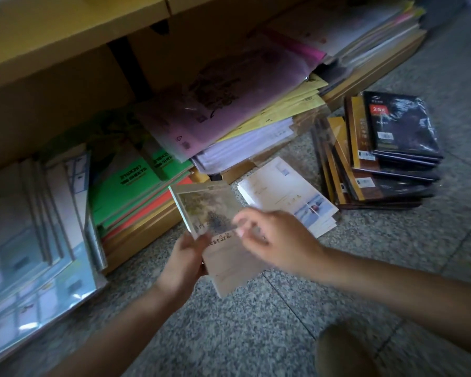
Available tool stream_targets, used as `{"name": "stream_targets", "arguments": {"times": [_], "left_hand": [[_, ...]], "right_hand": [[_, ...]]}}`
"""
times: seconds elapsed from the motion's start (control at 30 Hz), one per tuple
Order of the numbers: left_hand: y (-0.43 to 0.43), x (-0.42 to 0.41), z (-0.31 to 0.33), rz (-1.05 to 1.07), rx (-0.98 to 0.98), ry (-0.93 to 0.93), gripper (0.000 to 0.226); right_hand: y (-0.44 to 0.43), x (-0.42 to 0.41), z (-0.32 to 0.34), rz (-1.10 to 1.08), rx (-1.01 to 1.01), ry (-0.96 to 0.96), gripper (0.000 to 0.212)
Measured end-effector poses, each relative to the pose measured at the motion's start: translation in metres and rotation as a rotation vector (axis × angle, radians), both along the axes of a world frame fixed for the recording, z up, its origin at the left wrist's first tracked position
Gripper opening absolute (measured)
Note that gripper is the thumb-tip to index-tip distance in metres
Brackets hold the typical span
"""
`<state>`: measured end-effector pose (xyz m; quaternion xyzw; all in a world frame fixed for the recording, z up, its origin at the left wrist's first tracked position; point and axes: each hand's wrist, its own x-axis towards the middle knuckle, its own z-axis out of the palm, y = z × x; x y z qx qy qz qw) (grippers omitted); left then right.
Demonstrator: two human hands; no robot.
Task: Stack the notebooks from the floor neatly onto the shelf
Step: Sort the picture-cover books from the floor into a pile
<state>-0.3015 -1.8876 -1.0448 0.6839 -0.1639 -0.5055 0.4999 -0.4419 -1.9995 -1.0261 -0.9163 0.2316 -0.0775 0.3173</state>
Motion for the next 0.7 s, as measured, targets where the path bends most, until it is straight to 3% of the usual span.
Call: {"name": "stream_targets", "arguments": {"times": [0.07, 0.13, 0.2, 0.27, 0.4, 0.57, 0.7], "left_hand": [[0.004, 0.006, 0.000, 0.028, 0.001, -0.034, 0.018], [0.007, 0.008, 0.001, 0.027, -0.012, -0.067, 0.018], [0.008, 0.009, 0.004, 0.029, -0.026, -0.110, 0.020], [0.008, 0.012, 0.004, 0.026, -0.049, -0.148, 0.022], [0.007, 0.017, 0.006, -0.008, -0.099, -0.188, 0.027], [0.007, 0.017, 0.007, -0.034, -0.082, -0.245, 0.030], [0.007, 0.015, 0.007, -0.038, -0.098, -0.245, 0.044]], "right_hand": [[-0.033, -0.005, -0.019, -0.219, -0.067, 0.064, 0.042], [-0.062, -0.017, -0.043, -0.382, -0.102, 0.268, 0.066], [-0.086, -0.031, -0.066, -0.449, -0.092, 0.508, 0.088], [-0.097, -0.045, -0.078, -0.472, -0.012, 0.573, 0.098], [-0.103, -0.054, -0.078, -0.571, 0.003, 0.559, 0.092], [-0.104, -0.046, -0.071, -0.602, -0.017, 0.693, 0.097], [-0.100, -0.047, -0.063, -0.615, -0.057, 0.690, 0.084]]}}
